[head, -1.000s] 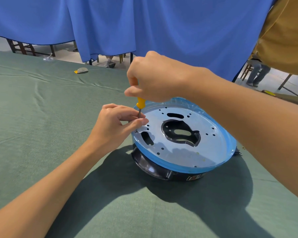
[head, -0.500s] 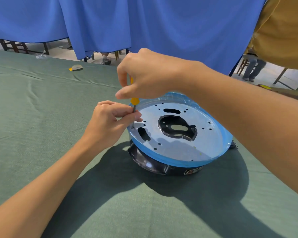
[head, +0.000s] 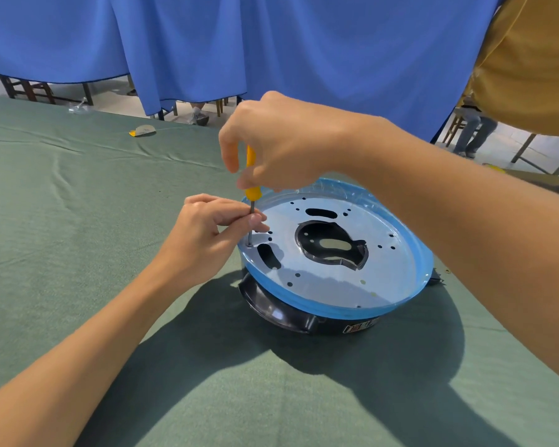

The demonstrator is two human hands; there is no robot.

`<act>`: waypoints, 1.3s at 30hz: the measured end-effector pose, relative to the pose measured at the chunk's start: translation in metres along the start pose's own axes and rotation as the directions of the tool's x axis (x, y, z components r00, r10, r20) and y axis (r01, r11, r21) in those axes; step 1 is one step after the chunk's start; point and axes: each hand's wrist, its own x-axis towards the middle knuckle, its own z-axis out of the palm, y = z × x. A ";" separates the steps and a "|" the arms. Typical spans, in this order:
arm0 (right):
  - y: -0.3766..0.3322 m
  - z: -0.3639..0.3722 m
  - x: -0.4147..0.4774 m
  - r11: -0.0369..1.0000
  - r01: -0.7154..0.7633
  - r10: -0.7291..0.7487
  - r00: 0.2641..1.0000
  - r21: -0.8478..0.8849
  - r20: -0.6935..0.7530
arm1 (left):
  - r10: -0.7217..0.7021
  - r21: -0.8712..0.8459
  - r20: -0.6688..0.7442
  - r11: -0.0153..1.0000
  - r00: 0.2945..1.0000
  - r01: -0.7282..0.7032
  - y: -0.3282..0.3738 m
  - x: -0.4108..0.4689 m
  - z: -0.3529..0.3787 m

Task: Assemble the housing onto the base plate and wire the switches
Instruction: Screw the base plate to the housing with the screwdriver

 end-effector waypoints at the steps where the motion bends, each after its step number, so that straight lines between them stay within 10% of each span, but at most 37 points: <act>1: 0.000 0.001 0.000 1.000 -0.003 0.003 1.000 -0.016 -0.019 | 0.007 0.008 -0.013 1.000 1.000 -0.007 0.000 -0.001 0.001; 39: -0.001 0.003 -0.002 0.999 -0.031 0.027 0.995 -0.042 -0.093 | -0.032 0.021 -0.082 0.999 0.996 0.033 0.001 -0.004 0.001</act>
